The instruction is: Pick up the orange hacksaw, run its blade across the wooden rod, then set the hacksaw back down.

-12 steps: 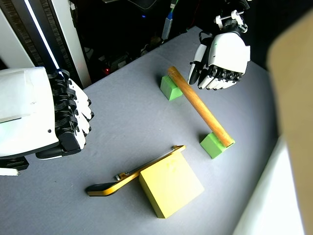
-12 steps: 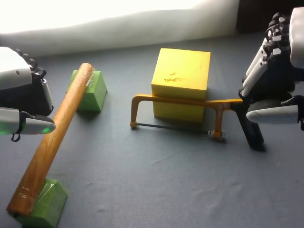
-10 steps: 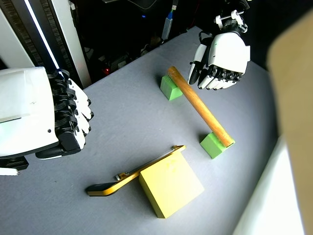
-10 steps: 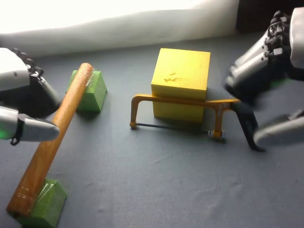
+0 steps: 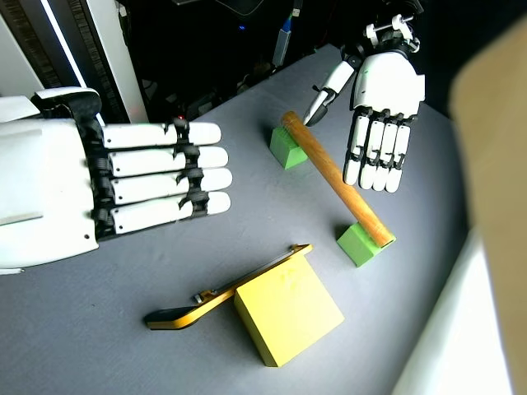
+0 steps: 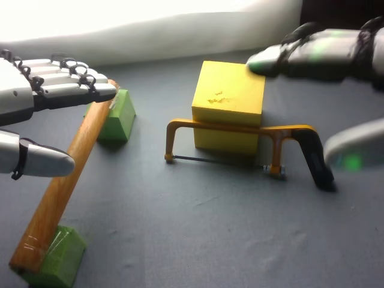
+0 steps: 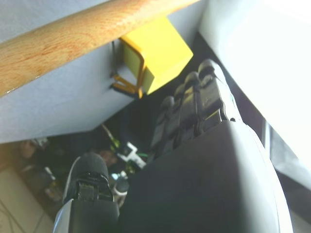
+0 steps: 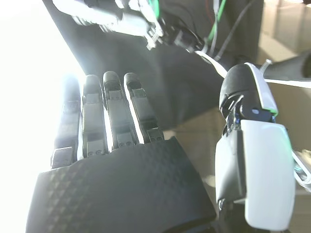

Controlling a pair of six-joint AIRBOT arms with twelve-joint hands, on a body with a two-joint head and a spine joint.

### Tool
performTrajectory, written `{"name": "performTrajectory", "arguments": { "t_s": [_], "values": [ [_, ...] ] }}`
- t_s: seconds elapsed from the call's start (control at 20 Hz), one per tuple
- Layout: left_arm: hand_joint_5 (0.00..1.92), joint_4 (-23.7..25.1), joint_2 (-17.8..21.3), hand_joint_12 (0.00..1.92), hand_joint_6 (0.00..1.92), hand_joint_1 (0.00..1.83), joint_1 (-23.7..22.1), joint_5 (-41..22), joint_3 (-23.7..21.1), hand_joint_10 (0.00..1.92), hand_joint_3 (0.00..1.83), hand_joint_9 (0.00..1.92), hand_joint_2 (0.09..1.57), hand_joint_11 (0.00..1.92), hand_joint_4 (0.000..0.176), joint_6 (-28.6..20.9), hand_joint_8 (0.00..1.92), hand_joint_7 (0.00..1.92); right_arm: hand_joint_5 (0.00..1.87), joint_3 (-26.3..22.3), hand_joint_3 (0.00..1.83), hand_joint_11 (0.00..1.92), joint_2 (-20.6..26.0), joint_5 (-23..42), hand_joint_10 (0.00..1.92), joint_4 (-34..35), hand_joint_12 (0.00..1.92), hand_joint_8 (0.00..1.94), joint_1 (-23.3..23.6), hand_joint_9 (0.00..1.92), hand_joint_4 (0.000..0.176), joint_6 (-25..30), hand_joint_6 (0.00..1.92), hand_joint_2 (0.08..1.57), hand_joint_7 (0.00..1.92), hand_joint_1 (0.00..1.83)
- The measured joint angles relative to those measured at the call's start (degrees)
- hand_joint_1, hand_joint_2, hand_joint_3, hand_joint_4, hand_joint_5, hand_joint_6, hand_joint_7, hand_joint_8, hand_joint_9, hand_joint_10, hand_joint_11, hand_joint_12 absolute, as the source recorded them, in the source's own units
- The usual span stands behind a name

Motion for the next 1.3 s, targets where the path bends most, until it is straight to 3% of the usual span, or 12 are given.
{"name": "performTrajectory", "arguments": {
  "t_s": [0.05,0.35,0.45,0.5,0.55,0.6,0.7,0.9,1.05,1.3],
  "values": [
    [0.00,0.0,0.4,0.00,0.00,0.07,-0.1,-0.7,-0.6,0.00,0.00,0.00,1.23,0.00,0.000,1.1,0.00,0.00,0.09,-0.9,0.00,0.00,1.0,-2.6,0.00,5.9,0.49,0.00,-1.3,0.10,0.000,-0.1,0.00,1.05,0.10,0.14],
    [0.00,0.7,0.5,0.00,0.00,0.04,-0.3,-8.4,-0.3,0.00,0.00,0.00,1.25,0.00,0.000,4.6,0.00,0.00,0.06,-0.8,0.00,0.00,3.8,-10.2,0.00,19.8,0.46,0.00,-6.8,0.07,0.000,-3.3,0.00,0.97,0.06,0.45],
    [0.00,2.7,0.6,0.01,0.00,0.06,-0.3,-10.9,0.4,0.00,0.00,0.01,1.24,0.02,0.000,4.6,0.00,0.00,0.03,-0.1,0.00,0.00,4.2,-10.3,0.00,19.7,0.35,0.00,-9.7,0.03,0.000,-0.1,0.00,0.99,0.03,0.49],
    [0.00,4.9,0.9,0.01,0.00,0.06,-0.3,-12.6,0.5,0.00,0.00,0.01,1.24,0.01,0.000,4.7,0.00,0.00,0.06,0.2,0.00,0.00,4.6,-10.0,0.01,19.4,0.32,0.01,-12.1,0.03,0.000,2.9,0.01,0.98,0.04,0.63],
    [0.00,6.5,1.1,0.00,0.00,0.07,-0.3,-13.6,0.4,0.00,0.00,0.00,1.24,0.00,0.000,4.6,0.00,0.00,0.06,0.7,0.00,0.00,4.6,-8.9,0.01,19.4,0.36,0.01,-13.6,0.04,0.000,3.7,0.01,0.98,0.04,0.67],
    [0.00,11.0,1.9,0.00,0.00,0.06,-0.6,-14.2,0.2,0.00,0.00,0.00,1.25,0.00,0.000,3.4,0.00,0.00,0.05,2.4,0.00,0.00,4.7,-5.0,0.01,19.1,0.42,0.00,-17.1,0.05,0.000,6.4,0.00,1.00,0.04,0.67],
    [0.00,16.5,3.6,0.01,0.00,0.10,-1.6,-12.7,-1.7,0.00,0.00,0.00,1.24,0.02,0.000,1.4,0.00,0.00,0.04,5.1,0.01,0.00,4.7,-1.2,0.00,18.1,0.38,0.00,-20.5,0.04,0.000,8.0,0.00,1.03,0.03,0.72],
    [0.00,18.6,8.2,0.01,0.00,0.10,-5.7,-8.5,-6.8,0.00,0.00,0.00,1.24,0.01,0.000,-2.3,0.00,0.00,0.05,11.3,0.00,0.00,3.2,7.1,0.00,14.0,0.32,0.00,-23.5,0.03,0.000,15.3,0.00,1.04,0.03,0.86],
    [0.00,29.2,11.3,0.00,0.00,0.10,-7.6,-9.4,-8.6,0.00,0.00,0.00,1.25,0.00,0.000,-6.2,0.00,0.00,0.09,18.6,0.00,0.00,-0.3,14.9,0.00,8.4,0.36,0.00,-28.2,0.05,0.000,17.8,0.01,1.01,0.06,0.93],
    [0.00,34.2,14.8,0.01,0.00,0.11,-9.1,-11.4,-9.3,0.00,0.00,0.00,1.24,0.02,0.000,-9.3,0.00,0.00,0.08,27.2,0.01,0.00,-3.1,25.0,0.00,8.1,0.31,0.00,-33.9,0.03,0.000,22.4,0.00,1.03,0.03,0.94]
  ]
}}
